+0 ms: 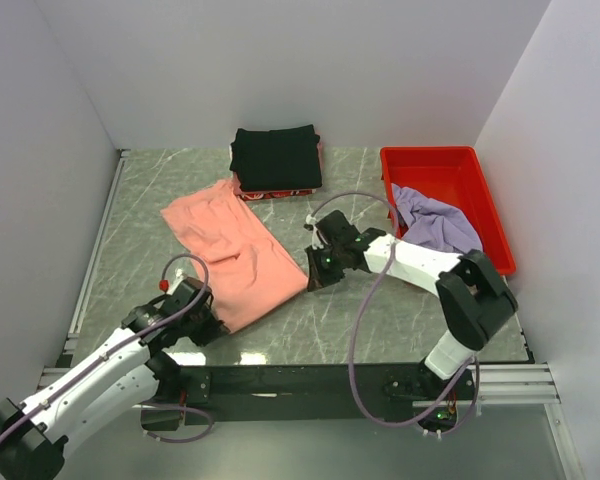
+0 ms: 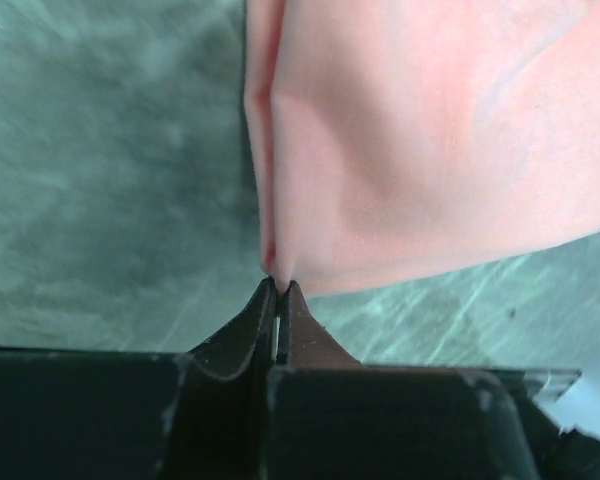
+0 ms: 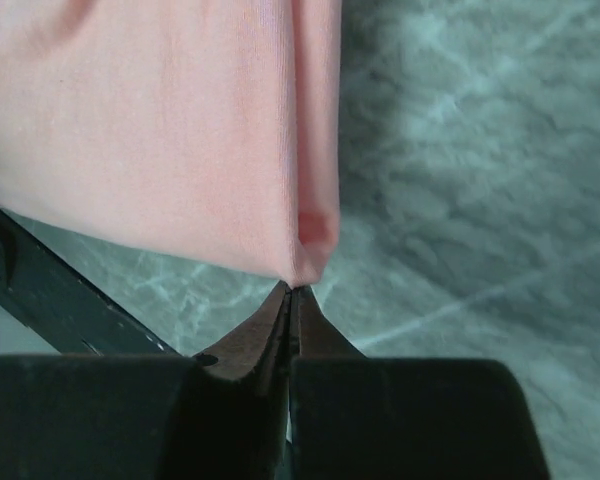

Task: Fold and stack the t-shirts
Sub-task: Fold the tshirt

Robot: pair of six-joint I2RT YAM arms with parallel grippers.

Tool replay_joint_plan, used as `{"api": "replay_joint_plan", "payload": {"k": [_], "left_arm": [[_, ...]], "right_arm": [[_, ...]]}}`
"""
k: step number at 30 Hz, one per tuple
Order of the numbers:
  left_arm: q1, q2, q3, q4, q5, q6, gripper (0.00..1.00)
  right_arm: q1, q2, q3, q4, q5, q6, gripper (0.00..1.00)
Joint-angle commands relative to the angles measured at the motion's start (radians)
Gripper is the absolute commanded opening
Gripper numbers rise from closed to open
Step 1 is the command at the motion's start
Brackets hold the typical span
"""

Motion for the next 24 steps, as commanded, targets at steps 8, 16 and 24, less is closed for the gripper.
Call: {"api": "replay_joint_plan", "payload": {"k": [8,16,24], "left_arm": [[-0.296,0.050,0.079,-0.028,0.003,-0.176,0.01],[-0.632,0.241,0.196,-0.082,-0.104,-0.382,0.01],[-0.808,0.383,0.358,-0.165,-0.153,-0.480,0.01]], "right_arm": [[-0.005,-0.221,-0.111,-0.171,0.049,-0.060,0.00],[-0.007,-0.367,-0.189,-0.272,0.072,-0.050,0.00],[-0.010,-0.574,-0.227,-0.386,0.150,0.023,0.00]]}}
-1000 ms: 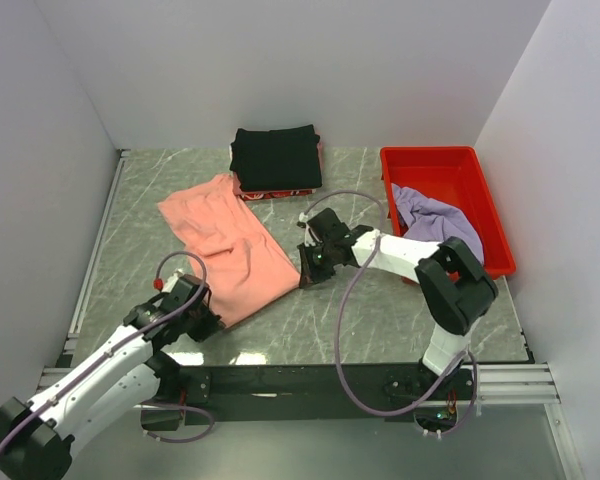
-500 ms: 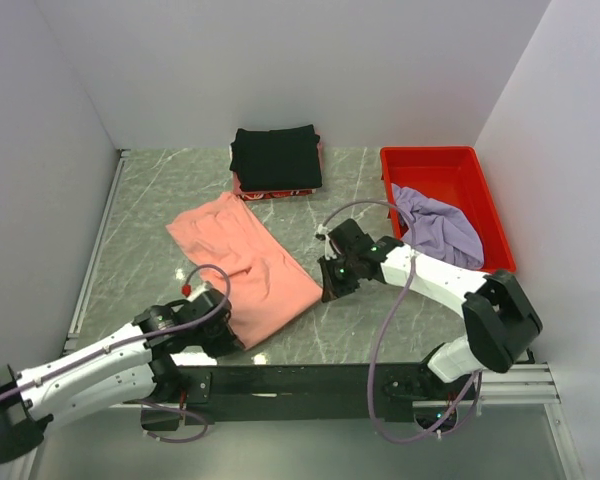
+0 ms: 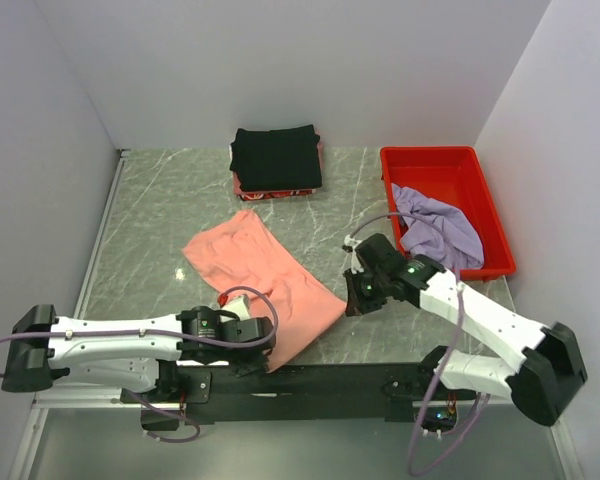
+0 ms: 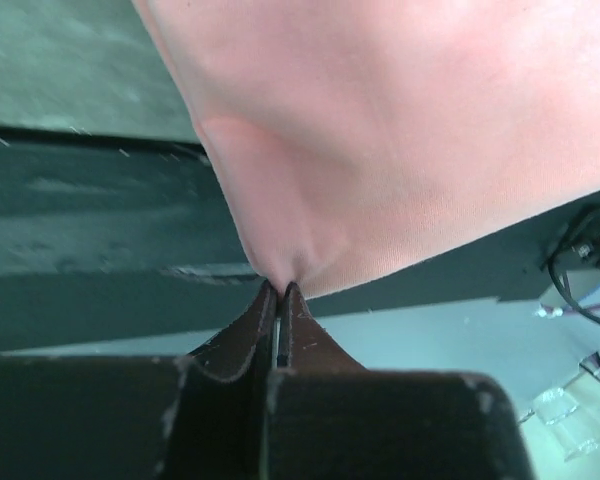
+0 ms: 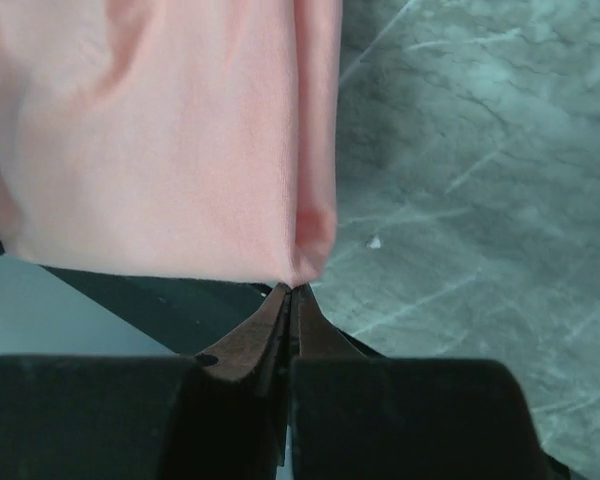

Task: Fold and stack the t-shirts
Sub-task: Fold the tshirt

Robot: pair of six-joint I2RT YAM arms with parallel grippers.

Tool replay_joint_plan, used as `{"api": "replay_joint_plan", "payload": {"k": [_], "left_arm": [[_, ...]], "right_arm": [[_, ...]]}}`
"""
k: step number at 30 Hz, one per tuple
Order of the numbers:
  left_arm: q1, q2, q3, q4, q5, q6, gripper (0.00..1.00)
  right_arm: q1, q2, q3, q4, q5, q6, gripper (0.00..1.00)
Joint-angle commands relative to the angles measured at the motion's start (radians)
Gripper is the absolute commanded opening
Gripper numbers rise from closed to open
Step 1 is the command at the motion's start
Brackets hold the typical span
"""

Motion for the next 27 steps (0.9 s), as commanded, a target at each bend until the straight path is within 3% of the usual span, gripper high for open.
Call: {"api": "replay_joint_plan", "payload": {"k": [1,8,16,20,24,27], "left_arm": [[-0.049,0.018,0.082,-0.099,-0.060,-0.076,0.01],[-0.060,-0.078,0.102,-0.120,-0.248,-0.108,0.01],[-0.055,-0.299,0.053,-0.145,-0.478,-0.153,0.00],[-0.052,-0.391,0.061,-0.234,-0.560,-0.227,0.01],[-0.052,-0.414,0.090,-0.269,-0.646,-0.233,0.01],[-0.049,-0.385,0.133,-0.378,-0.690,-0.318,0.01]], "right_arm": [[-0.008,-0.101,0.001,-0.086,0.071,0.027,0.00],[-0.018,-0.116,0.073,-0.028,0.128,0.021,0.00],[-0.018,0.026,0.275,0.021,0.153,-0.005,0.00],[-0.019,0.095,0.409,0.030,0.160,-0.013,0.00],[-0.018,0.156,0.492,0.046,0.136,-0.025,0.00],[-0.018,0.212,0.558,0.060,0.113,-0.037,0.00]]}}
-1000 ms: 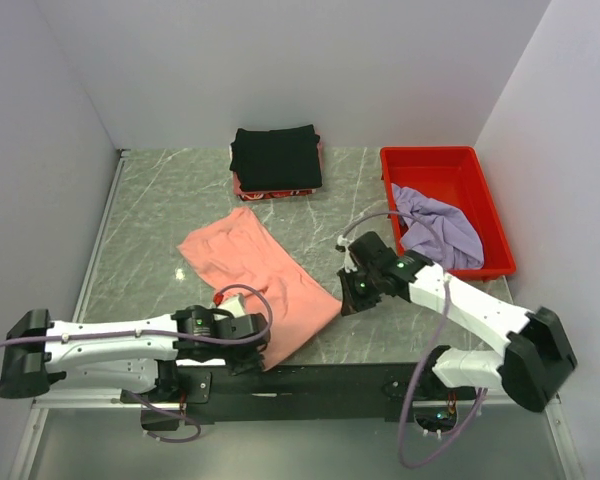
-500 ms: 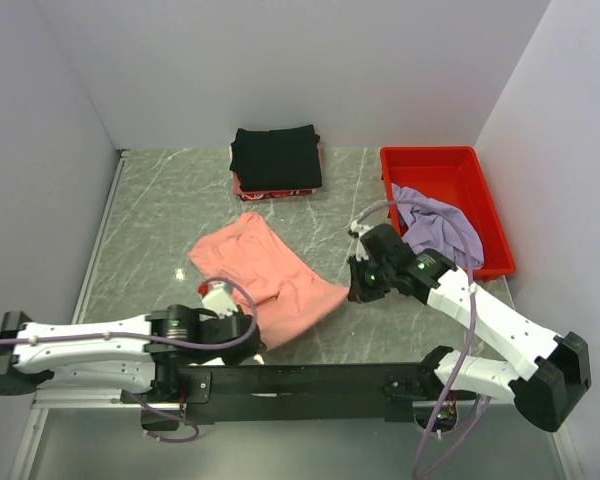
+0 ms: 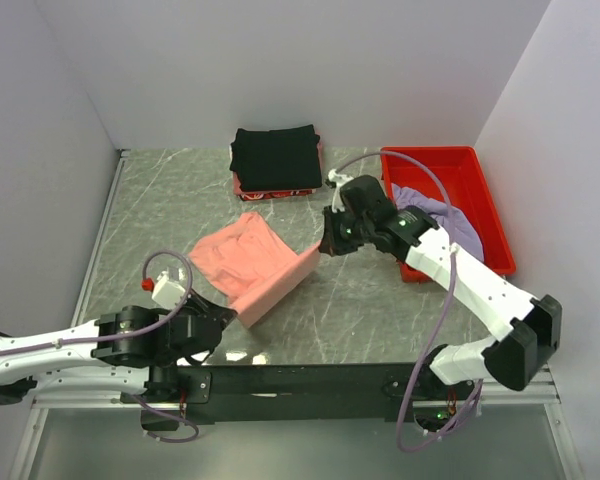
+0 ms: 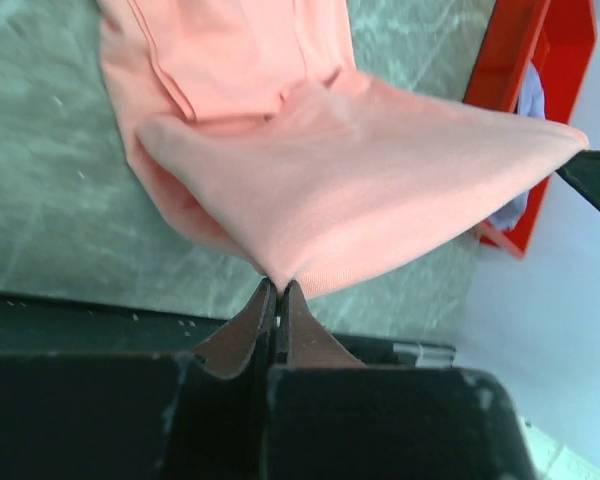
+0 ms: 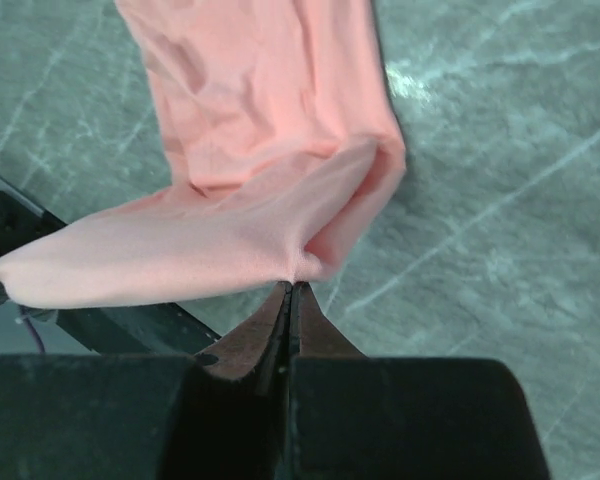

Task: Fold and stack the t-shirts
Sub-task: Fold the tshirt

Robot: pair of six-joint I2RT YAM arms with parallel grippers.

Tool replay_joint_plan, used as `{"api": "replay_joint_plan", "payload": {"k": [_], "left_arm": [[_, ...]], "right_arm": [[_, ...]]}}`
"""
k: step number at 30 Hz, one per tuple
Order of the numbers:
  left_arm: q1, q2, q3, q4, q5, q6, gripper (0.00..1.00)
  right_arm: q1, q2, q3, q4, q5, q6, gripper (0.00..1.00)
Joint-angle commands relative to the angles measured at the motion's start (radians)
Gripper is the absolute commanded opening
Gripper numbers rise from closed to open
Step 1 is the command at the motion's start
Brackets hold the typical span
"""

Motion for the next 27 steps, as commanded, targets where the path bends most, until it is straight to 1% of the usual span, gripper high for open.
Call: {"api": "replay_joint_plan", "payload": {"k": [1,2,4,9,11,12,13,15,16,18,19,24,27], "left_arm": [[0.002,0.027,0.077,-0.166,-0.116,-0.114,0.01],[0.003,0.041,0.082,-0.215,-0.139,-0.161,0.01],[0.005,0.052,0.089,-0.230,-0.159,-0.186,0.01],[0.085,0.086,0.135,-0.247,-0.192,-0.150,0.01],[0.135,0.084,0.137,-0.200,-0.197,-0.061,0.01],[0.163,0.084,0.132,-0.092,-0.177,0.006,0.01],[0.248,0.092,0.122,-0.027,-0.151,0.143,0.01],[0.360,0.110,0.112,0.085,-0.067,0.266,0.01],[0.459,0.125,0.106,0.104,-0.001,0.336,0.01],[0.528,0.133,0.093,0.179,0.033,0.401,0.01],[0.569,0.138,0.086,0.207,0.059,0.456,0.01],[0.643,0.167,0.100,0.283,0.056,0.542,0.01],[0.704,0.193,0.111,0.316,0.088,0.587,0.01]], "right_arm": [[-0.007,0.059,0.101,0.051,0.004,-0.035,0.00],[-0.007,0.073,0.137,0.051,0.001,-0.039,0.00],[-0.007,0.113,0.167,0.054,-0.013,-0.052,0.00],[-0.007,0.190,0.253,0.062,-0.027,-0.062,0.00],[-0.007,0.213,0.293,0.062,-0.044,-0.065,0.00],[-0.007,0.234,0.307,0.062,-0.052,-0.067,0.00],[-0.007,0.243,0.319,0.060,-0.058,-0.068,0.00],[-0.007,0.265,0.345,0.065,-0.071,-0.064,0.00],[-0.007,0.274,0.353,0.073,-0.081,-0.068,0.00],[-0.007,0.299,0.370,0.082,-0.099,-0.067,0.00],[-0.007,0.308,0.384,0.077,-0.101,-0.070,0.00],[-0.009,0.361,0.425,0.083,-0.070,-0.082,0.00],[-0.007,0.410,0.485,0.071,-0.055,-0.093,0.00]]}}
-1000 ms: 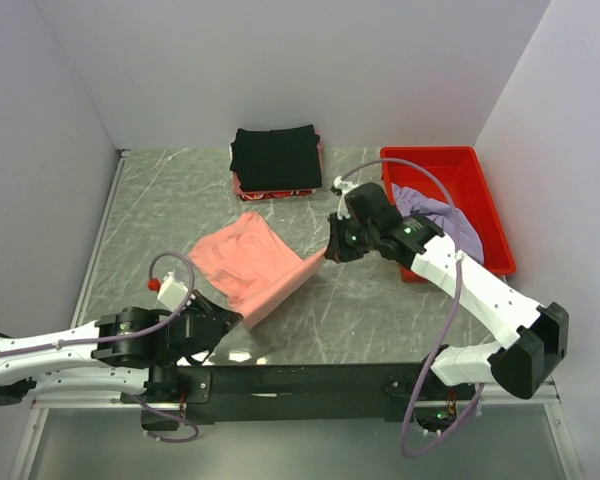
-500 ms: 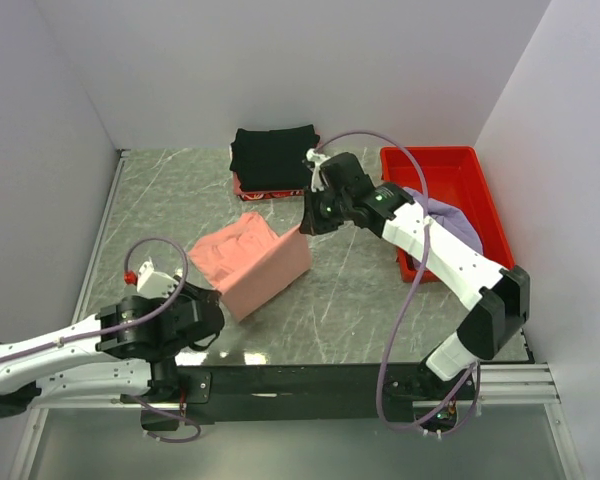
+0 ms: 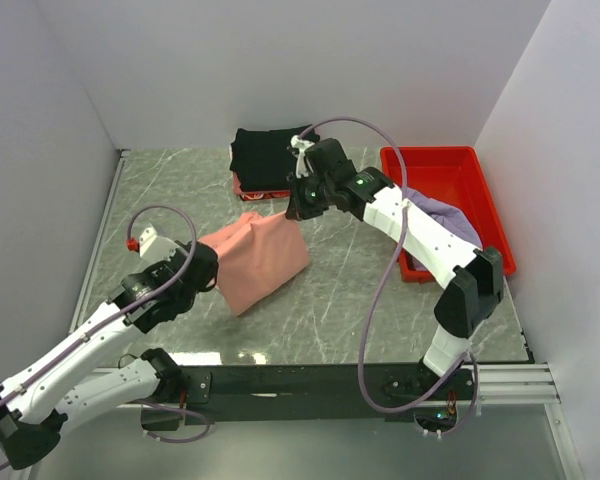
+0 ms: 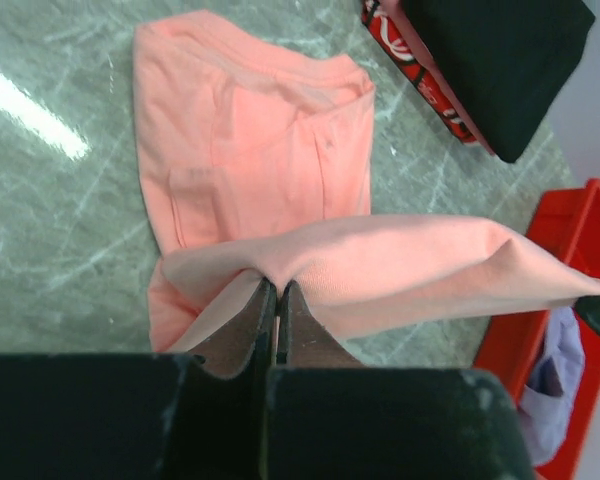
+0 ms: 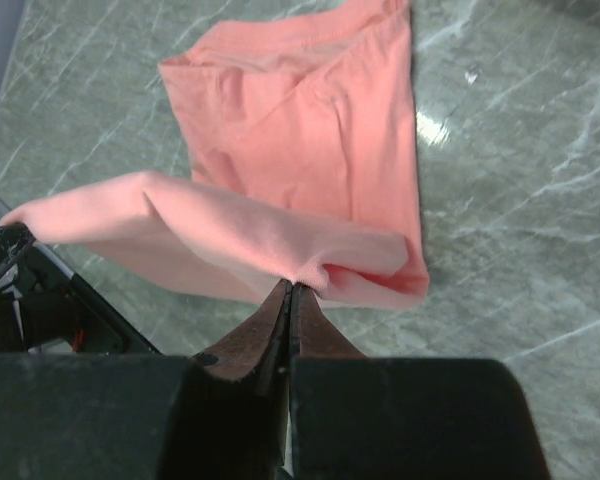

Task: Fold and stack the t-shirts
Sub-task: Fold the tshirt

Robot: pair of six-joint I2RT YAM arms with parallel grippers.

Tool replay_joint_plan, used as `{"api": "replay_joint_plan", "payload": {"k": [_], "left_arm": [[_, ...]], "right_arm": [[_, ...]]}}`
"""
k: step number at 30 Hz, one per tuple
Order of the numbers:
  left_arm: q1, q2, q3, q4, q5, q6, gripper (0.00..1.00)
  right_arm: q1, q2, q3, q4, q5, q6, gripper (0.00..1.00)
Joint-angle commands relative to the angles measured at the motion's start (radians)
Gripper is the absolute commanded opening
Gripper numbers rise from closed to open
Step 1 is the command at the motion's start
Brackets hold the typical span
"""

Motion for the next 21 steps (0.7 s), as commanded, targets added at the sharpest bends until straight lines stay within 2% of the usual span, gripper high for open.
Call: {"api": "replay_joint_plan", "payload": {"k": [1,8,15,21], "left_arm": [[0.066,0.022,0.026,0.087,0.041,0.112,0.01],[0.158,0.007,0.000,0.099,0.055,0.132,0.01],[0.293,0.047,-0.063,0.201,0.093,0.202,0.01],[0.421,0.145,-0.092,0.335,0.170,0.300,0.01]], "right_arm": [[-0.006,0.043,0.098,0.022,0.022,-0.028,0.00],[-0.008,0.163,0.237,-0.007,0.013,-0.043,0.00],[-0.015,0.298,0.340,-0.018,-0.009,-0.054,0.00],[-0.022,0.385,0.405,0.003,-0.027,-0.052,0.00]]}}
